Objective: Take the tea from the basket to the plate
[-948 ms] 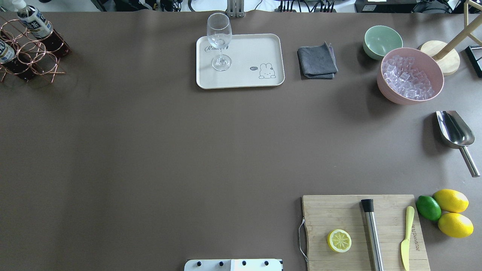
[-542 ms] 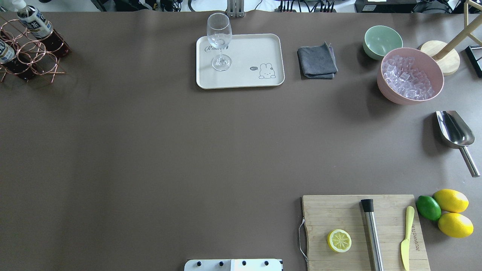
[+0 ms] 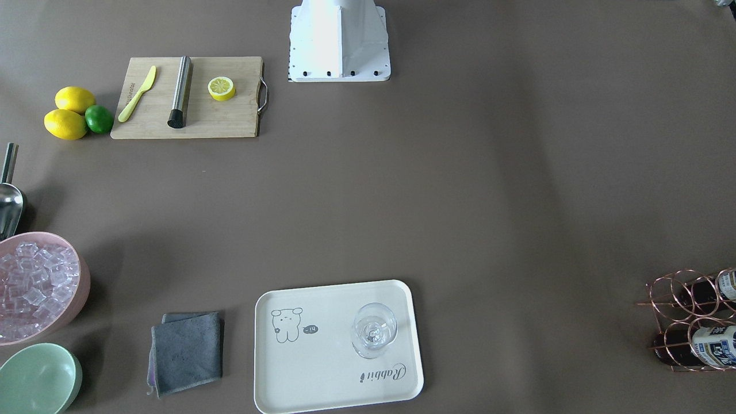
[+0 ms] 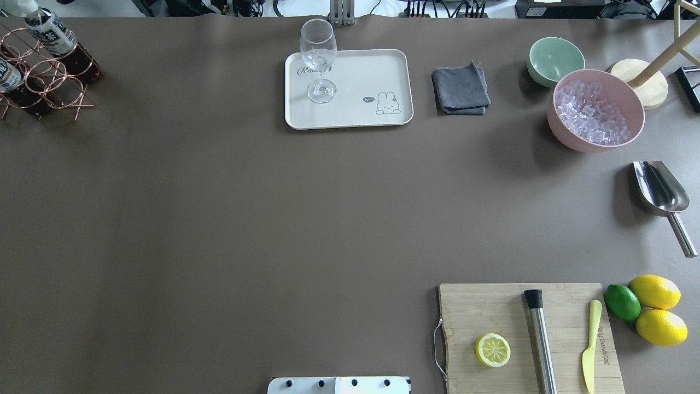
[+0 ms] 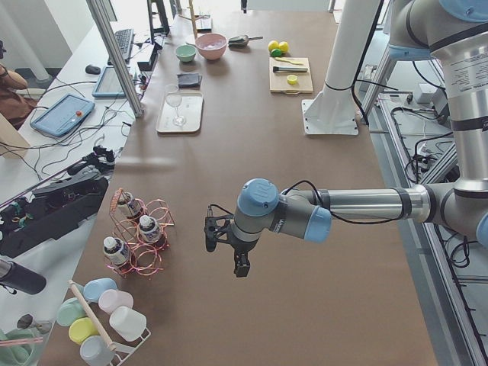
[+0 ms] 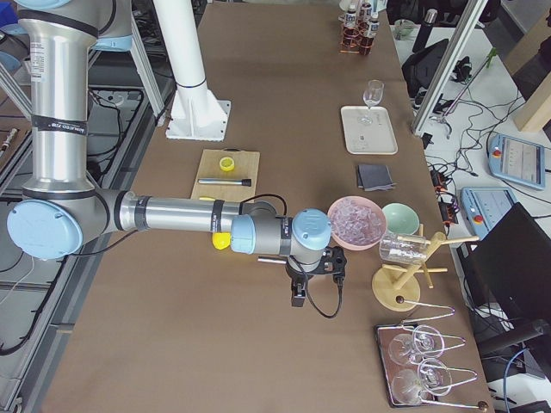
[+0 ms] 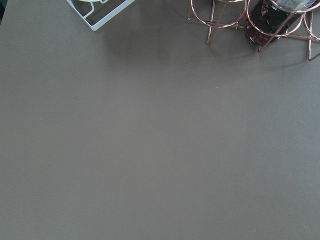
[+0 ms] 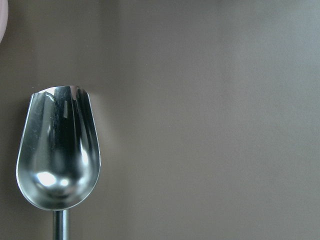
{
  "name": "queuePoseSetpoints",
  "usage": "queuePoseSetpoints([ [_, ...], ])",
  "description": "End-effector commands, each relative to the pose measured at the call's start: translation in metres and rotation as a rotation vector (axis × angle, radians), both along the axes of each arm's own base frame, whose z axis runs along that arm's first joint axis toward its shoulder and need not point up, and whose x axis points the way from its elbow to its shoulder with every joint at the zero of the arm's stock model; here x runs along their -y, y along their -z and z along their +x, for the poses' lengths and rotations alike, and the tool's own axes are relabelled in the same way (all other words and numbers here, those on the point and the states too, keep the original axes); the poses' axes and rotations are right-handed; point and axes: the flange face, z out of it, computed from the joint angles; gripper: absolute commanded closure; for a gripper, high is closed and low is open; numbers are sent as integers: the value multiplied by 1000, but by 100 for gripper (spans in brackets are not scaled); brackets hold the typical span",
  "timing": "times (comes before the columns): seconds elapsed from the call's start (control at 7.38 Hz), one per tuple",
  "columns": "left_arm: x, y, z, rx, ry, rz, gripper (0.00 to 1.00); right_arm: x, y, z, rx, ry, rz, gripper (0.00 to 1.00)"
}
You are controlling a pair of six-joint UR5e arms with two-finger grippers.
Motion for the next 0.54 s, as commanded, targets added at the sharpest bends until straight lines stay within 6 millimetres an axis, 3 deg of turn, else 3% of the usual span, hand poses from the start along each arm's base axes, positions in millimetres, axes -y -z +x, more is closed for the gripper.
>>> queuePoseSetpoints([
  [0.0, 5, 6, 1, -6, 1, 10, 2, 7, 12, 2, -3, 0, 33, 1],
  [0.41, 6, 6, 2, -7, -1, 9, 2, 9, 31, 2, -2, -3, 67, 1],
])
